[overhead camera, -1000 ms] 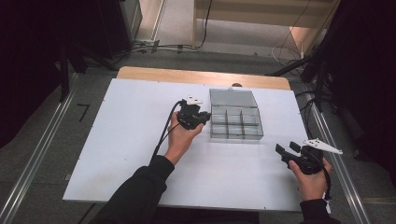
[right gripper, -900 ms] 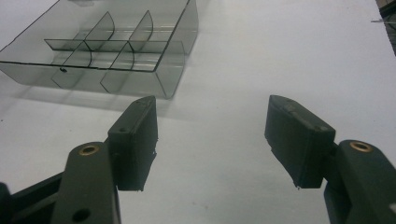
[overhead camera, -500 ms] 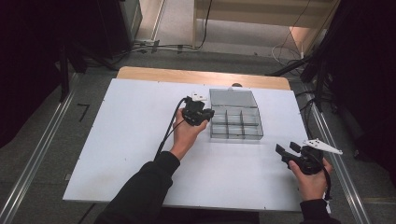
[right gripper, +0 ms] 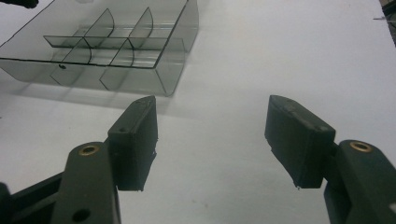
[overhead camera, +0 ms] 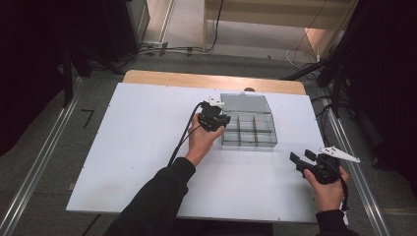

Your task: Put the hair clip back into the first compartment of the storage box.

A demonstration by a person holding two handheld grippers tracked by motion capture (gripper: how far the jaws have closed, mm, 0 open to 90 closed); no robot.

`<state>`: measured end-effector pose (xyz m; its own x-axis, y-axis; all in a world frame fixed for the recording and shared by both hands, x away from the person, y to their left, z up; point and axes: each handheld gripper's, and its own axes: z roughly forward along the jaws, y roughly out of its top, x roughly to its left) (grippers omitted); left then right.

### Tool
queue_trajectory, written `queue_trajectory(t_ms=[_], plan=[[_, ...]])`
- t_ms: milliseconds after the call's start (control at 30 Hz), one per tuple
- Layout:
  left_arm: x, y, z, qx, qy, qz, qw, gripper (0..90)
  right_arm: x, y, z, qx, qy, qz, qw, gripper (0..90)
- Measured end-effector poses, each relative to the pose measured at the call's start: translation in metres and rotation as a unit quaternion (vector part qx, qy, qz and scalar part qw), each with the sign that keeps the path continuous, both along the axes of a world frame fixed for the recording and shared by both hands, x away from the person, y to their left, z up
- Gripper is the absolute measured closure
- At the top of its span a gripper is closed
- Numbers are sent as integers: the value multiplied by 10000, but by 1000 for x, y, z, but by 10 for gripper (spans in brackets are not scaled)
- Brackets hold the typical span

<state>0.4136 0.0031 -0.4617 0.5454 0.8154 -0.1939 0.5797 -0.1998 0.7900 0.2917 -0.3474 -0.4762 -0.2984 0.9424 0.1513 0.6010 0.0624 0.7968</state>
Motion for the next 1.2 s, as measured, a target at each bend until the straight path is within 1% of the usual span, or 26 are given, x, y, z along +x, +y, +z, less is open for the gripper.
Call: queue_trajectory(t_ms=[200,400,533,633,833,1000,1200], plan=[[6,-7,-6,89,70,-22,9999,807,0,0,-1,-1,17,6,10000,327],[10,-15,-9,126,74,-31,9999,806,0,0,-1,15,27,11,10000,327],[14,-19,-10,247,84,-38,9997,806,0,0,-1,35,23,12,10000,327],[17,-21,-12,278,98,-4,9996,806,0,0,-1,37,36,14,10000,327],[21,-26,-16,443,139,11,9989,806,1,0,-1,53,50,26,10000,326],[22,-27,-16,477,128,53,9988,798,1,0,-2,52,58,34,10000,326],[22,-26,-14,442,124,48,9989,764,1,0,-2,44,46,50,10000,326]])
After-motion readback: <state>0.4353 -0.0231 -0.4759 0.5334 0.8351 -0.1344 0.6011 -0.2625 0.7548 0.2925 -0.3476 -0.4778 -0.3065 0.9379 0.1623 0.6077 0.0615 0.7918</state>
